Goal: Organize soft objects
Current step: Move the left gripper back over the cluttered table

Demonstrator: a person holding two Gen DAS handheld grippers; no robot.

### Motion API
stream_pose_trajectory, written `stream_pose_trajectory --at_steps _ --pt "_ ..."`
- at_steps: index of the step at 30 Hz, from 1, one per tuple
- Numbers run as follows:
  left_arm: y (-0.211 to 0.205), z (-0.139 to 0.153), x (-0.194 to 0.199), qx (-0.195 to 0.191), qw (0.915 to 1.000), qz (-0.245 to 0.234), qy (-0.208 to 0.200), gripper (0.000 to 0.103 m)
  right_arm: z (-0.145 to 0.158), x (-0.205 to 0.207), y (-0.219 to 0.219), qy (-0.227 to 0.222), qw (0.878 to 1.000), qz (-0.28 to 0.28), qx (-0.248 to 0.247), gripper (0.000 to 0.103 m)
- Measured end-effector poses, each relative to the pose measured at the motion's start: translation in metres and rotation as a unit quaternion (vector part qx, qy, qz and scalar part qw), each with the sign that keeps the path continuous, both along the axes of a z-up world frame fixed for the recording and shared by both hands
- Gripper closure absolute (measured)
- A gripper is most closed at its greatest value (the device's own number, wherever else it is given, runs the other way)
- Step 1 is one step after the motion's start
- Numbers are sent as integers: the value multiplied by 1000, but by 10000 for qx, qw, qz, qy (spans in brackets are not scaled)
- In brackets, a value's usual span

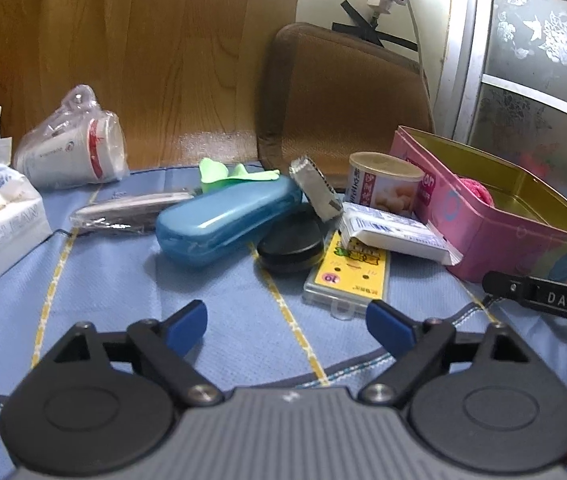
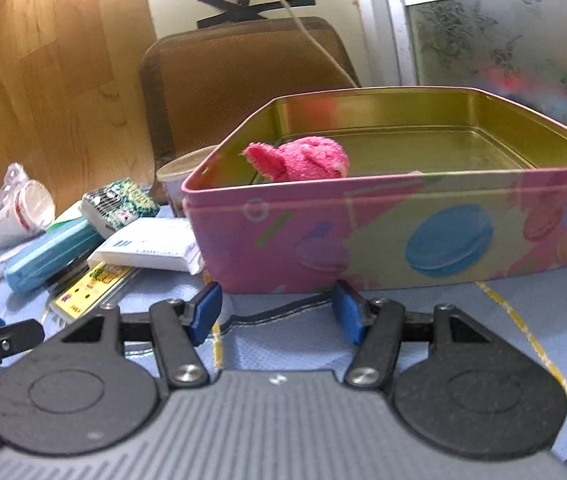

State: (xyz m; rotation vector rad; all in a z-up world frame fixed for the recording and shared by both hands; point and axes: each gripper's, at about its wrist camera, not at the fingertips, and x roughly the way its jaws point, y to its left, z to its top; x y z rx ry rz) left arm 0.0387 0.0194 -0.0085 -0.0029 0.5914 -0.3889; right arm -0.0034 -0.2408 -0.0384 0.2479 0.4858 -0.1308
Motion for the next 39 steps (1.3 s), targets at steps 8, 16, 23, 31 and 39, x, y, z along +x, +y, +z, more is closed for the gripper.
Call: stream_pose_trajectory --at_steps 8,16,23,31,39 --pt "0 -2 6 132 9994 278 127 17 0 2 0 -26 9994 317 134 39" --pt "-4 -3 6 425 9973 579 133 17 1 0 -4 -117 9978 523 388 34" --pt "-8 -3 7 696 9942 806 114 17 2 -2 -1 -196 9948 939 351 31" --pt "-12 -3 5 905 9918 900 52 13 5 -9 4 -437 9910 1242 241 29" --pt "-10 -3 6 809 9931 846 89 13 6 -11 8 -523 9881 1439 133 27"
